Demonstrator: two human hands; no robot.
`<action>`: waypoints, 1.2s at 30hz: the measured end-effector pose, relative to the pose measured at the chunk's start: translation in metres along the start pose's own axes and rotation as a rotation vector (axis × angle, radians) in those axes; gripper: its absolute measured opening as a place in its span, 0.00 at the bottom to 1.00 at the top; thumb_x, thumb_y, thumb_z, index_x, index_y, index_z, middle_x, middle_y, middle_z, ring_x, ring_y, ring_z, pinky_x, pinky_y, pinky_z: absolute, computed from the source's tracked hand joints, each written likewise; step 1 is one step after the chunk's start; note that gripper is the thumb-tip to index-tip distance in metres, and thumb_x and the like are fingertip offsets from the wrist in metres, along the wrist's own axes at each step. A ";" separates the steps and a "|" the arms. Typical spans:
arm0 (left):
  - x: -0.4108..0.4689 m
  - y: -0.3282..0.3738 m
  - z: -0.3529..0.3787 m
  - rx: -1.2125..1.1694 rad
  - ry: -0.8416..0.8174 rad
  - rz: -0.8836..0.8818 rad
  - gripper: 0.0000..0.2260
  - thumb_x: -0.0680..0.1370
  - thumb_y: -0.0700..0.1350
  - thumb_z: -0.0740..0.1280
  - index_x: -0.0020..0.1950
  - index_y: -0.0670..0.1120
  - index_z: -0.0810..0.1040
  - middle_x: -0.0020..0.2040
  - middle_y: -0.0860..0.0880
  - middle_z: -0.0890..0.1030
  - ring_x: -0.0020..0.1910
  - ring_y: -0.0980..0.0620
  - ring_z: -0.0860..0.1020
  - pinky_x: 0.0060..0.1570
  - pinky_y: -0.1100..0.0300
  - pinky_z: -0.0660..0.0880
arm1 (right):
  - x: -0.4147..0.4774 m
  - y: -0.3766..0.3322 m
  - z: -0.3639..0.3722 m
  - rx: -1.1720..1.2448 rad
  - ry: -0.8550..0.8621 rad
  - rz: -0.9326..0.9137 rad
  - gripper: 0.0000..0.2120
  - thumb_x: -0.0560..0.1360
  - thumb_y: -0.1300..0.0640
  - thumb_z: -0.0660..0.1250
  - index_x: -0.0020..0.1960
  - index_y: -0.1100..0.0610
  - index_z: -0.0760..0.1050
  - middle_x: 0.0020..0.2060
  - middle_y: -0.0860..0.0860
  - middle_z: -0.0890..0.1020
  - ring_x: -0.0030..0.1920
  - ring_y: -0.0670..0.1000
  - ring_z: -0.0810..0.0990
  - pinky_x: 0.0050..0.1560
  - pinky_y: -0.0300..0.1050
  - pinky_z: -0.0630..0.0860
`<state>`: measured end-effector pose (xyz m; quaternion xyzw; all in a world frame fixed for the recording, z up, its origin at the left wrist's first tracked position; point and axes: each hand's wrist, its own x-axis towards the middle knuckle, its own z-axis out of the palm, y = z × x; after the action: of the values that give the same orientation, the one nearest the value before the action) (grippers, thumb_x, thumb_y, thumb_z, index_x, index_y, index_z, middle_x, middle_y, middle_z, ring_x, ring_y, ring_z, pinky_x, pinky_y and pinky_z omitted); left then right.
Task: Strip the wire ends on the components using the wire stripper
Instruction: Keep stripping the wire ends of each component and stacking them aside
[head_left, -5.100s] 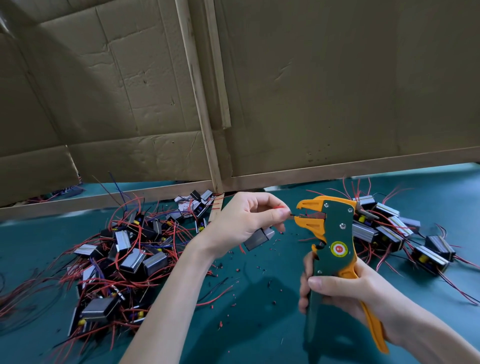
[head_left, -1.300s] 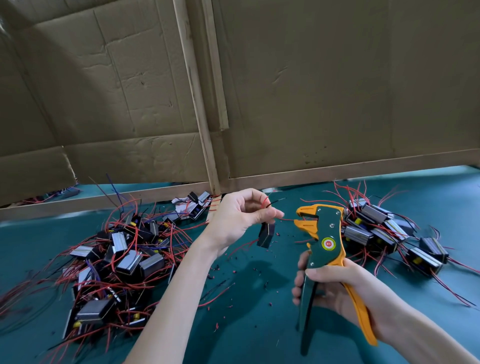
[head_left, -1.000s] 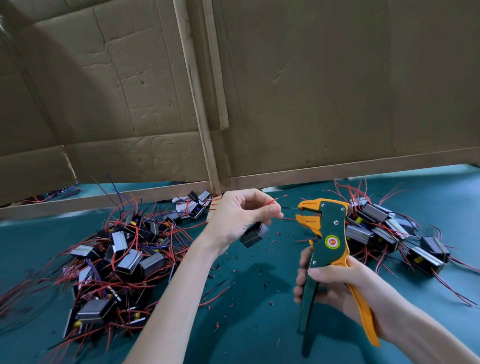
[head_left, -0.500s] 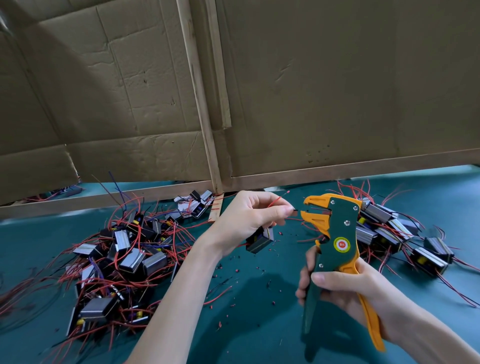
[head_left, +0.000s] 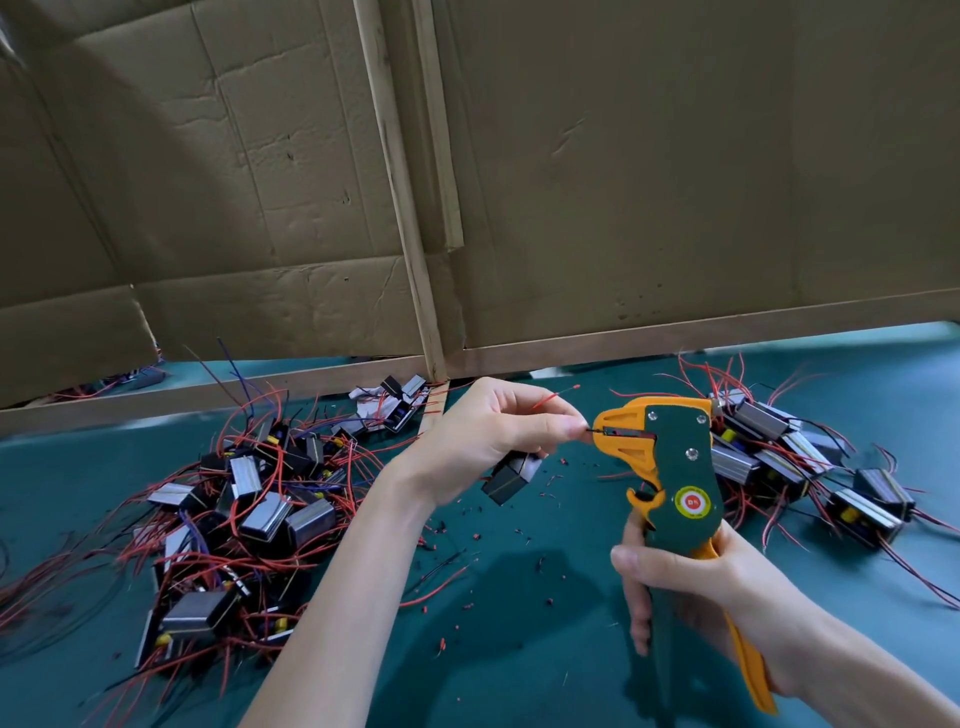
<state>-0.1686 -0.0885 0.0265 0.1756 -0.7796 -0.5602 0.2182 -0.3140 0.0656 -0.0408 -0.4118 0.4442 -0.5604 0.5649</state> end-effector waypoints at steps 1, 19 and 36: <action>0.000 0.000 -0.001 0.000 -0.005 0.001 0.05 0.74 0.46 0.70 0.40 0.49 0.85 0.33 0.47 0.72 0.34 0.52 0.67 0.32 0.67 0.65 | -0.001 0.001 0.003 -0.011 0.019 -0.010 0.21 0.55 0.51 0.83 0.33 0.61 0.74 0.27 0.64 0.74 0.26 0.59 0.75 0.29 0.51 0.76; 0.020 -0.046 0.006 0.207 0.247 0.009 0.12 0.82 0.41 0.60 0.62 0.47 0.79 0.39 0.55 0.77 0.37 0.57 0.76 0.45 0.67 0.74 | 0.029 0.022 -0.027 0.210 0.060 -0.050 0.22 0.55 0.54 0.85 0.41 0.61 0.79 0.37 0.65 0.80 0.40 0.66 0.82 0.44 0.60 0.80; 0.017 -0.070 0.011 0.042 0.338 0.011 0.05 0.78 0.39 0.68 0.43 0.46 0.80 0.38 0.50 0.84 0.38 0.56 0.80 0.47 0.61 0.76 | 0.026 0.015 -0.025 0.136 0.092 0.020 0.13 0.56 0.60 0.79 0.38 0.61 0.81 0.36 0.65 0.80 0.39 0.65 0.82 0.43 0.57 0.81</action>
<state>-0.1873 -0.1102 -0.0409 0.2673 -0.7444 -0.5049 0.3456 -0.3348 0.0410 -0.0631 -0.3419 0.4347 -0.6020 0.5759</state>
